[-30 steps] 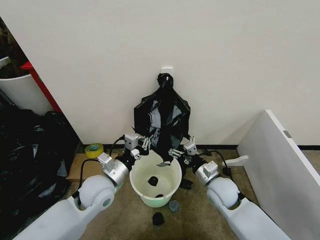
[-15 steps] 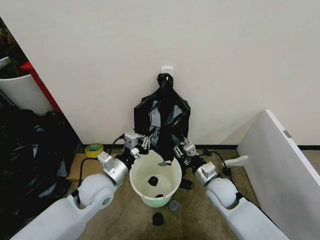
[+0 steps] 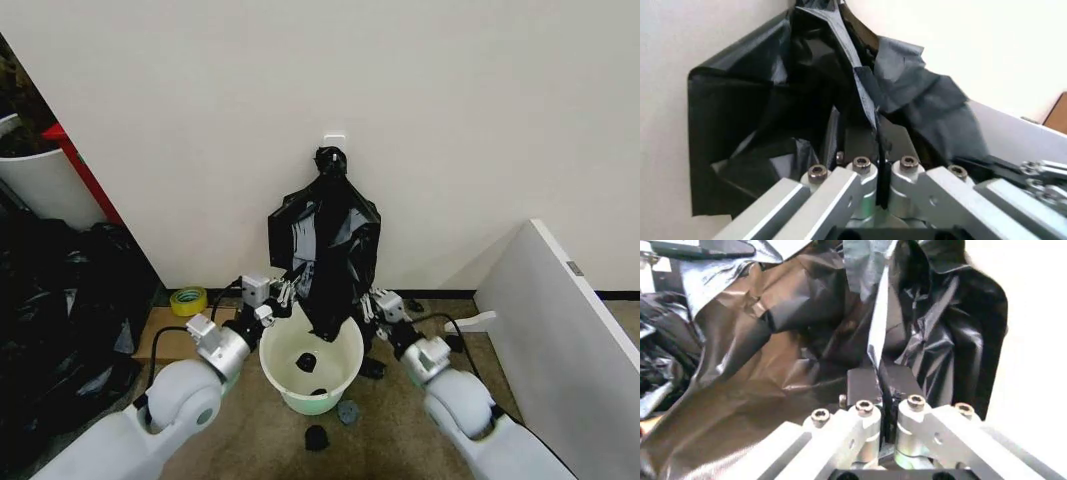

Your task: Place the garbage bag over the trash bin.

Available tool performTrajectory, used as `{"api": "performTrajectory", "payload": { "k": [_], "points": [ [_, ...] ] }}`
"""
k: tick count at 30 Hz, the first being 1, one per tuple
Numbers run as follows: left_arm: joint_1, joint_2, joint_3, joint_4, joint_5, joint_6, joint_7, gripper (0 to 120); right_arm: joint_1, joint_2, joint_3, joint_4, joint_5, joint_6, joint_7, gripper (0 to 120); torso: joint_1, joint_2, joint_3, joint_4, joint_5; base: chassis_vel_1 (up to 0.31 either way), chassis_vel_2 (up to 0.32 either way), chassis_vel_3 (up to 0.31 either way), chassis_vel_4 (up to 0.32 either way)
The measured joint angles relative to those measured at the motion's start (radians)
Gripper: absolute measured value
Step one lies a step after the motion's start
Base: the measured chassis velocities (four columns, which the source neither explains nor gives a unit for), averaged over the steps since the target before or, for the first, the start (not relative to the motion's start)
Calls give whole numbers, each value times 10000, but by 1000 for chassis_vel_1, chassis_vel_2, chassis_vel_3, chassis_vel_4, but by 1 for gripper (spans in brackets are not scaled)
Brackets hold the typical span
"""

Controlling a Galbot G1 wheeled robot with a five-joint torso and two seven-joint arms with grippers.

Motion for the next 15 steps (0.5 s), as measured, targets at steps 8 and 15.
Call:
{"api": "performTrajectory", "payload": {
  "k": [8,15],
  "points": [
    [1605,234,-1355,-830,277,-140,155,0,-1742,-93,1058,991,-86,528,-797,0,-1,0,-1,2,1,0,0,0,0],
    [3071,308,-2324,-1489,761,-382,324,0,-2696,-6,1483,1493,-251,946,-1120,0,-1,0,-1,2,0,0,0,0,0]
  ]
}}
